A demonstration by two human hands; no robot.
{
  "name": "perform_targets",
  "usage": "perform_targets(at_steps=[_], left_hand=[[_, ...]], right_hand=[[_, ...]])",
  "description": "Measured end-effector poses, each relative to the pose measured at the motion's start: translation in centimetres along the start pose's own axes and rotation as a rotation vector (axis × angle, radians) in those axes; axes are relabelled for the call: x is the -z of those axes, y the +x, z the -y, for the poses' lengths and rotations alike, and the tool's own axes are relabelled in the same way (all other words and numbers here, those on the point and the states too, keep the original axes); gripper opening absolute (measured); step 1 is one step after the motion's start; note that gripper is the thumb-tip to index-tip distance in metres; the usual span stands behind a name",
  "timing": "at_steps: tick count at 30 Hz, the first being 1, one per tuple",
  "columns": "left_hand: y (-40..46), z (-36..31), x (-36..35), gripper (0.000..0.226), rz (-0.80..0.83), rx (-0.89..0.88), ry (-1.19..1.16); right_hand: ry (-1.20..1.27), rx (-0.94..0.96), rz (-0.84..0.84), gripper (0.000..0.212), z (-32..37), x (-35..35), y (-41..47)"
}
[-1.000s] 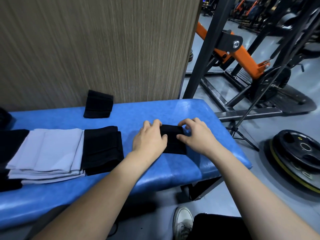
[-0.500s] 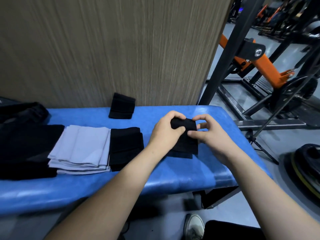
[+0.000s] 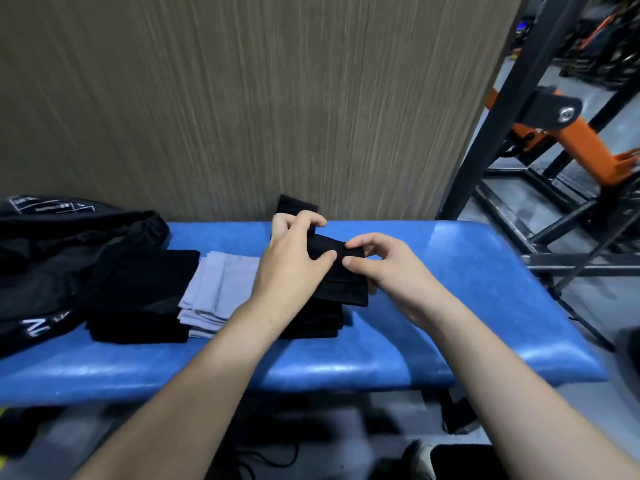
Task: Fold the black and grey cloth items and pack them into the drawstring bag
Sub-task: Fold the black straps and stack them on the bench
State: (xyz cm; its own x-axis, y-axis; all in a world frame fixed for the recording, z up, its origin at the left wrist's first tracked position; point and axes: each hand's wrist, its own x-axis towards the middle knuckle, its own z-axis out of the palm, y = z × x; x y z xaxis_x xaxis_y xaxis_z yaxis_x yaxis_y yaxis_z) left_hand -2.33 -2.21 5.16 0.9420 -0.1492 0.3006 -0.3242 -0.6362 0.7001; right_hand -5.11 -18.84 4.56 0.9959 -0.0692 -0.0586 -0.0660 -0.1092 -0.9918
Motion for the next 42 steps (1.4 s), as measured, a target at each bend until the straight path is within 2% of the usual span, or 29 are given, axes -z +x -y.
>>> perform_targets(at_steps=[8, 20, 28, 34, 38, 42], left_hand=[[-0.5, 2.9, 1.2, 0.034, 0.099, 0.0, 0.171], [-0.4, 4.7, 0.7, 0.034, 0.189, -0.003, 0.244], [0.3, 4.6, 0.8, 0.026, 0.169, -0.005, 0.278], [2.8, 5.4, 1.5, 0.026, 0.107, 0.056, 0.283], [5.5, 5.7, 1.3, 0.028, 0.063, 0.097, 0.343], [7.8, 6.0, 0.9, 0.032, 0.105, 0.181, 0.321]], right_hand=[[-0.229, 0.009, 0.005, 0.02, -1.2, -2.9, 1.6], [-0.656, 0.115, 0.028, 0.019, -2.0, -3.1, 2.3], [-0.57, 0.155, -0.032, 0.007, -1.5, -2.8, 2.6], [-0.398, 0.094, -0.129, 0.015, -1.0, -2.2, 4.0], [-0.32, 0.039, -0.119, 0.019, -1.9, -2.3, 6.5], [-0.471, -0.01, -0.09, 0.024, -3.2, -2.8, 9.1]])
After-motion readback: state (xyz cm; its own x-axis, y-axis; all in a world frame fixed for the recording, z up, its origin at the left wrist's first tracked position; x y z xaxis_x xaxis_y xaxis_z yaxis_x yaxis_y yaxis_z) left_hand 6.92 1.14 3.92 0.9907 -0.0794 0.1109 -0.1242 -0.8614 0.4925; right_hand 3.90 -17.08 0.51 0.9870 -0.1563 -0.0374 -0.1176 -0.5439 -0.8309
